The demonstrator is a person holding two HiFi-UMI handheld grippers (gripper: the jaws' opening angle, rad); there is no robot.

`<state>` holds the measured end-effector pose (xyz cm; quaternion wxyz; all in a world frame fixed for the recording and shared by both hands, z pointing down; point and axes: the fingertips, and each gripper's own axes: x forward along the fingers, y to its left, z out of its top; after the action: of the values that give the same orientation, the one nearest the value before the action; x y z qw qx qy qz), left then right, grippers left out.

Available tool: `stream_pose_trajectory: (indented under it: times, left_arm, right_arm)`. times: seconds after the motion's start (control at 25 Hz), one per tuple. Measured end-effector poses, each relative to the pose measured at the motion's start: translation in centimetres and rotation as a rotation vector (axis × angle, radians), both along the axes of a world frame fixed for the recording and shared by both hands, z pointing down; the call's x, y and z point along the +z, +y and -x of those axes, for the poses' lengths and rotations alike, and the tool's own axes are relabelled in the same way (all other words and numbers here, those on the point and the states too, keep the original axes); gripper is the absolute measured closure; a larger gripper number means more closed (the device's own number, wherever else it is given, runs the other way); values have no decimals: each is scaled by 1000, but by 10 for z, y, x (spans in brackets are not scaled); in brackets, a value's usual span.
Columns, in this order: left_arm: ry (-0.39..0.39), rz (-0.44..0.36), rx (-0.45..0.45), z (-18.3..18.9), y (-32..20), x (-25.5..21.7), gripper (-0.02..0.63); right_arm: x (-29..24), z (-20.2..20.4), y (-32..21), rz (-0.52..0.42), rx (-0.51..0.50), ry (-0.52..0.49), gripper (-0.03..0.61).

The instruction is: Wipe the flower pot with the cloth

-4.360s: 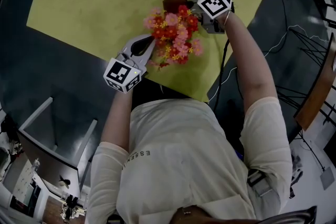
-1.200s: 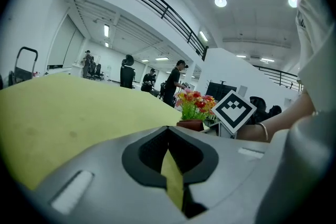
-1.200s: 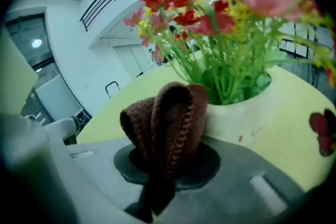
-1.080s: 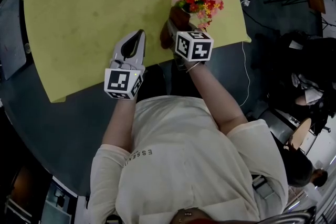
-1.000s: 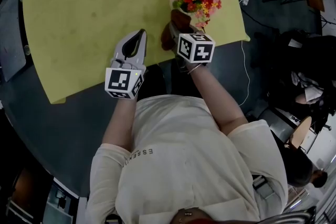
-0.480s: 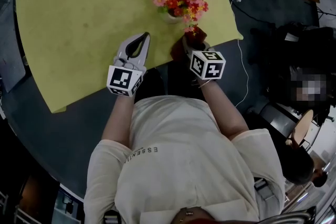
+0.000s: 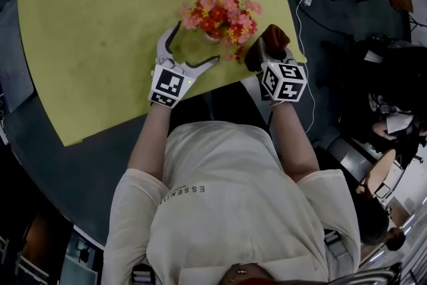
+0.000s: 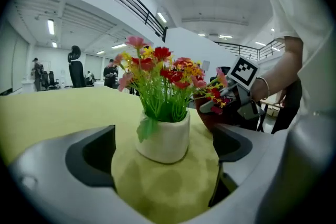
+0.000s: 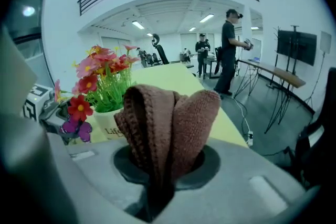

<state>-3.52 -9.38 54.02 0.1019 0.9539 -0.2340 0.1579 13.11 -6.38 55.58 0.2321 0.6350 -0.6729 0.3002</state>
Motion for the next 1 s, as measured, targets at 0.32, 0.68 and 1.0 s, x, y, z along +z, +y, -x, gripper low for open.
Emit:
stream_pose_trajectory:
  times: [0.32,0.68,1.0]
  left_arm:
    - [9,-53,157,-34,-17,8,15]
    - [55,-82,288,-56,-21,8,87]
    - [-24,11,327,-64,-24,23,81]
  right_arm:
    - [-5,-28,-56,-29,-145,59,532]
    - [-8,-31,-91,-74,-211,42,532]
    - [-8,-34,-91,-78,-249,27,532]
